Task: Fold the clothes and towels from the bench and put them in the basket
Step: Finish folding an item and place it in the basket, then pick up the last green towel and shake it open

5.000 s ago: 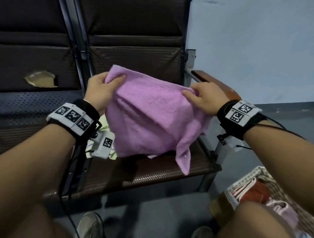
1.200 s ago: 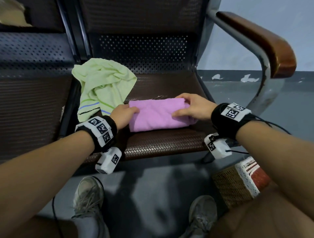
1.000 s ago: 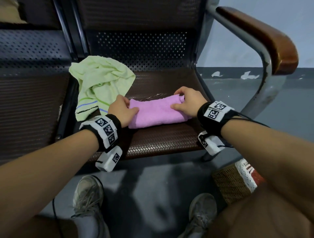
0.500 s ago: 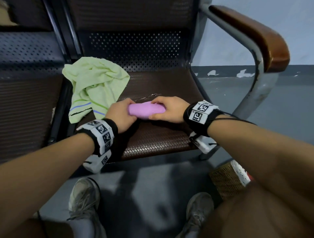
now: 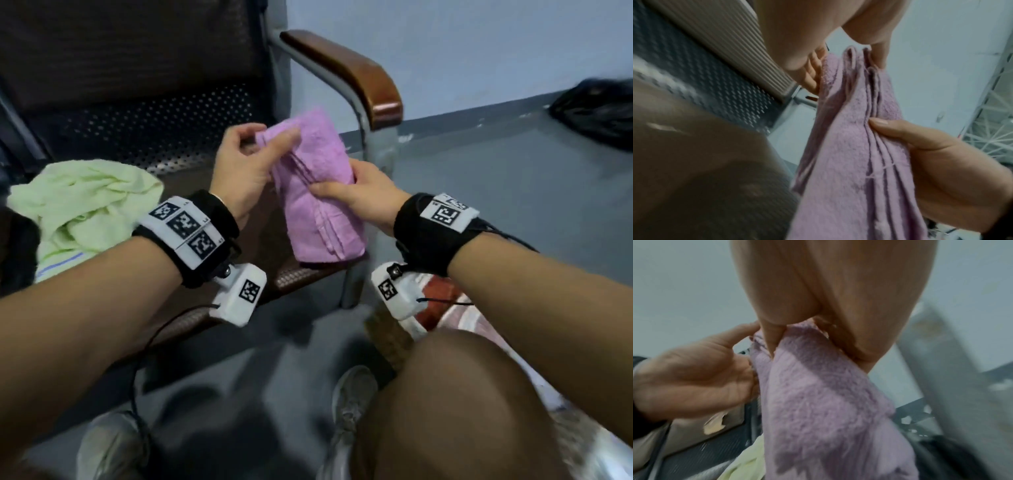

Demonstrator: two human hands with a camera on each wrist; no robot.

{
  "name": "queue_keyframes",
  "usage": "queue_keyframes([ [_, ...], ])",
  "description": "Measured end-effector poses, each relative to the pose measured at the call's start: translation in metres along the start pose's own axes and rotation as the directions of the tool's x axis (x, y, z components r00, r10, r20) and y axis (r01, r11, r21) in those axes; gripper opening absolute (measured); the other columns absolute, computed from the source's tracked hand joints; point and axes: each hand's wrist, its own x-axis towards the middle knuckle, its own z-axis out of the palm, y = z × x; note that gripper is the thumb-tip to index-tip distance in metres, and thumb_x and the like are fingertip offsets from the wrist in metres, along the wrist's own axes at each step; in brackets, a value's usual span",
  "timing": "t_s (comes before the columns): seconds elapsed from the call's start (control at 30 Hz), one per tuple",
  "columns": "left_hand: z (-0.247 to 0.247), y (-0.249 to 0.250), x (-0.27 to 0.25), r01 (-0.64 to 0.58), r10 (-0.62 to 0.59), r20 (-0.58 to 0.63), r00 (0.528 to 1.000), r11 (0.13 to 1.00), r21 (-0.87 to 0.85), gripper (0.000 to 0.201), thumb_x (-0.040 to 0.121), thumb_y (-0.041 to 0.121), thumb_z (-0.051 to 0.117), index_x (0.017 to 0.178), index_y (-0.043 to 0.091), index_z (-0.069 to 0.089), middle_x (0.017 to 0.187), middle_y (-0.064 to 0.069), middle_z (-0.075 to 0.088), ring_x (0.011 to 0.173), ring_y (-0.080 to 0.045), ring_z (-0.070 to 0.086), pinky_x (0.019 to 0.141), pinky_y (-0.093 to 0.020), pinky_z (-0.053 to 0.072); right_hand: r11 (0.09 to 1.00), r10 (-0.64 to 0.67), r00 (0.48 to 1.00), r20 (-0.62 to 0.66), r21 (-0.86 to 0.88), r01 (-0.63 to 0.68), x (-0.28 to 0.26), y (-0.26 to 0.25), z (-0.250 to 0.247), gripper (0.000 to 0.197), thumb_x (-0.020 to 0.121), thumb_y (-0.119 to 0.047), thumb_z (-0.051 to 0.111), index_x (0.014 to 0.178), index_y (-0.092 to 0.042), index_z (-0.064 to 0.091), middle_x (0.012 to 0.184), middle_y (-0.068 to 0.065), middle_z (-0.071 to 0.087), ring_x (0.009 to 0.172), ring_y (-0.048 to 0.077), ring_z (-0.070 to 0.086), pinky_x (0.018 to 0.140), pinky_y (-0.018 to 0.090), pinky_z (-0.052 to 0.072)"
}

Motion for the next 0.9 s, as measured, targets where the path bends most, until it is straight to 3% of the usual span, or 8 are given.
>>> queue_keyframes([
  [0.07, 0.044, -0.01, -0.016, 0.159, -0.145, 0.241, 0.959, 0.987, -0.038, 0.066, 0.08, 0.03, 0.081, 0.131, -0.001, 0.054, 0.088, 0.0, 0.071, 0.065, -0.006, 0.068, 0.055, -0.019, 0.052, 0.991, 0.038, 0.993, -0.11, 0.135, -0.023, -0.03, 0.014, -0.031, 0.043, 0.083, -0.019, 0.077, 0.124, -0.012, 0.066, 0.116, 0.007, 0.074, 0.107, 0.025, 0.071, 0.101, 0.047, 0.053],
  [0.17, 0.112, -0.04, -0.045, 0.296, -0.273, 0.48, 0.834, 0.955, 0.028, 0.04, 0.083, 0.016, 0.078, 0.118, 0.004, 0.065, 0.1, -0.01, 0.077, 0.088, -0.023, 0.075, 0.072, -0.031, 0.06, 0.935, 0.156, 0.959, -0.236, 0.349, -0.066, -0.082, 0.047, -0.074, 0.037, 0.089, -0.007, 0.066, 0.126, -0.004, 0.062, 0.117, 0.016, 0.073, 0.108, 0.032, 0.07, 0.098, 0.047, 0.055],
  [0.3, 0.188, -0.082, -0.066, 0.173, -0.361, 0.522, 0.773, 0.911, 0.374, 0.017, 0.087, 0.026, 0.075, 0.099, 0.017, 0.069, 0.104, -0.007, 0.075, 0.092, -0.022, 0.072, 0.082, -0.037, 0.058, 0.699, 0.441, 0.868, -0.229, 0.694, -0.172, -0.143, 0.101, -0.101, 0.045, 0.098, -0.024, 0.045, 0.135, 0.0, 0.057, 0.127, 0.024, 0.066, 0.12, 0.039, 0.063, 0.106, 0.05, 0.048],
  [0.43, 0.254, -0.131, -0.096, 0.168, -0.532, 0.6, 0.597, 0.815, 0.555, 0.034, 0.087, 0.027, 0.073, 0.113, 0.006, 0.066, 0.11, -0.012, 0.073, 0.097, -0.028, 0.071, 0.092, -0.042, 0.057, 0.656, 0.685, 0.596, -0.419, 0.711, -0.254, -0.193, 0.163, -0.12, 0.044, 0.096, -0.029, 0.049, 0.128, -0.002, 0.062, 0.121, 0.018, 0.07, 0.114, 0.035, 0.066, 0.108, 0.049, 0.046],
  [0.57, 0.299, -0.172, -0.131, 0.153, -0.622, 0.669, 0.407, 0.769, 0.621, 0.021, 0.088, 0.025, 0.072, 0.094, 0.006, 0.068, 0.085, -0.007, 0.07, 0.074, -0.02, 0.067, 0.065, -0.027, 0.056, 0.59, 0.806, 0.332, -0.49, 0.713, -0.378, -0.238, 0.213, -0.134, 0.05, 0.075, -0.04, 0.057, 0.113, -0.009, 0.067, 0.115, 0.014, 0.071, 0.106, 0.034, 0.066, 0.101, 0.049, 0.051],
  [0.63, 0.318, -0.189, -0.146, 0.036, -0.639, 0.691, 0.337, 0.743, 0.669, 0.018, 0.089, 0.026, 0.07, 0.088, 0.009, 0.065, 0.082, -0.01, 0.065, 0.072, -0.023, 0.061, 0.061, -0.026, 0.049, 0.568, 0.822, 0.246, -0.514, 0.706, -0.423, -0.254, 0.236, -0.141, 0.041, 0.077, -0.04, 0.055, 0.103, -0.011, 0.068, 0.119, 0.017, 0.069, 0.109, 0.035, 0.064, 0.103, 0.049, 0.05],
  [0.73, 0.336, -0.209, -0.16, -0.245, -0.673, 0.674, 0.304, 0.628, 0.738, 0.026, 0.08, 0.038, 0.071, 0.086, 0.014, 0.063, 0.097, -0.013, 0.069, 0.084, -0.025, 0.063, 0.069, -0.028, 0.05, 0.503, 0.856, 0.159, -0.491, 0.724, -0.471, -0.265, 0.265, -0.145, 0.048, 0.088, -0.032, 0.057, 0.128, -0.004, 0.06, 0.126, 0.016, 0.065, 0.113, 0.035, 0.061, 0.105, 0.048, 0.048],
  [0.9, 0.353, -0.23, -0.176, -0.484, -0.696, 0.673, 0.251, 0.512, 0.71, 0.076, 0.065, 0.061, 0.06, 0.122, 0.011, 0.061, 0.117, -0.013, 0.066, 0.105, -0.032, 0.063, 0.097, -0.042, 0.052, 0.445, 0.877, 0.132, -0.463, 0.675, -0.589, -0.268, 0.291, -0.145, 0.065, 0.095, -0.035, 0.055, 0.15, -0.003, 0.038, 0.146, 0.018, 0.05, 0.13, 0.037, 0.051, 0.111, 0.039, 0.04],
])
